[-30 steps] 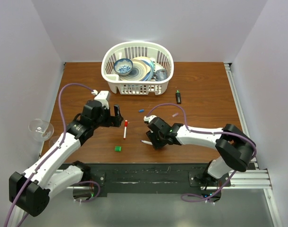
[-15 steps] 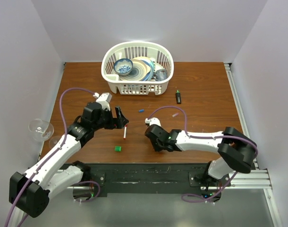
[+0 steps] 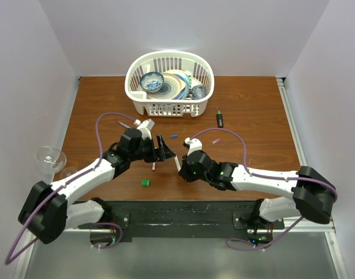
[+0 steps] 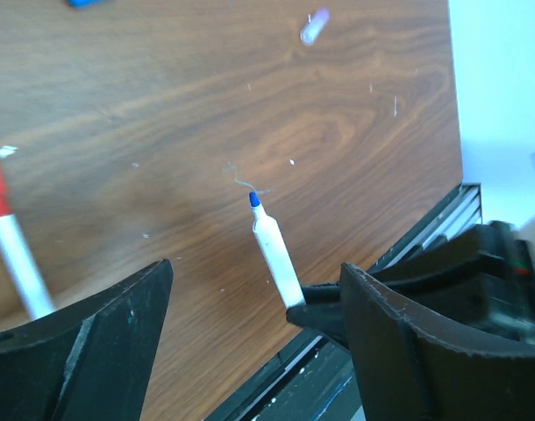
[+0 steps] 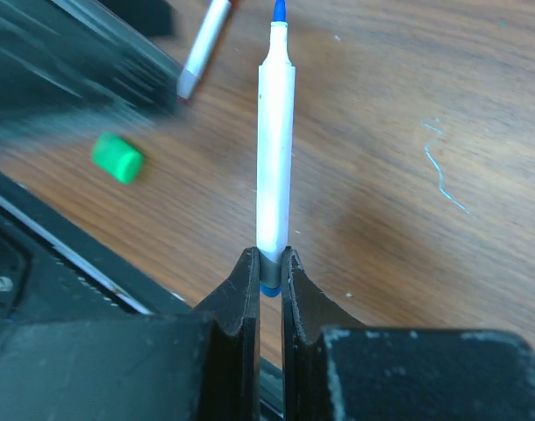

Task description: Insert the pens into the pen caps

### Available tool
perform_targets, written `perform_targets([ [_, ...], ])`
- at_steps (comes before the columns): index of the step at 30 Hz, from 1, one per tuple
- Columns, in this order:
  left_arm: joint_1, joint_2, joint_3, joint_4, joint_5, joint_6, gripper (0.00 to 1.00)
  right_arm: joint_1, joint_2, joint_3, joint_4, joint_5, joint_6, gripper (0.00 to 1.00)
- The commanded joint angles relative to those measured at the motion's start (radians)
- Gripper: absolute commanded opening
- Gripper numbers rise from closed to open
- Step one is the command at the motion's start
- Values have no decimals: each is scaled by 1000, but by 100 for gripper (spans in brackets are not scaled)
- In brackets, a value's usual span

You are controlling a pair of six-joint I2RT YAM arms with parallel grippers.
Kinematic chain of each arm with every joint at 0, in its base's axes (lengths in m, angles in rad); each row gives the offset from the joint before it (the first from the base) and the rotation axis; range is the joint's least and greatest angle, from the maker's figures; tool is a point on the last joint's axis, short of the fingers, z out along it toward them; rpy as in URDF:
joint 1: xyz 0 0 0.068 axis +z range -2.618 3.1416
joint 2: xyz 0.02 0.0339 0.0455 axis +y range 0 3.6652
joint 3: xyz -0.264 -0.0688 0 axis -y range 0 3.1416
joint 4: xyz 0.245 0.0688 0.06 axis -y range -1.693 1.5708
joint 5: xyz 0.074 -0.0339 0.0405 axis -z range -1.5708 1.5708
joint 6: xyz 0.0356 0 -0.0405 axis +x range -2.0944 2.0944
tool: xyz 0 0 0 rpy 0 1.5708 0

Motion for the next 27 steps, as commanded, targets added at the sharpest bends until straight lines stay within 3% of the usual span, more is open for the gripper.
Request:
perform_targets([
  [1,-53,72,40,104,-22,-46,77,12,-61,32,104,19,52,0],
  [11,-70,112,47,154,-8,-69,64,19,-92,17,129,3,40,0],
  [14,-70,117,34,199,43,-86,51,19,-87,15,137,-4,40,0],
  [17,-71,117,20,225,76,-101,30,21,-84,17,141,-10,37,0],
  [18,-71,115,18,226,83,-104,16,19,-84,18,143,-23,36,0],
  [19,-73,114,15,231,89,-106,7,19,-83,18,146,-30,33,0],
  [20,-73,105,14,233,103,-107,0,21,-83,17,149,-38,31,2],
  [23,-74,77,6,240,135,-107,0,19,-83,10,161,-72,31,24],
  [27,-74,29,-12,257,164,-103,0,21,-96,-5,169,-55,42,33],
])
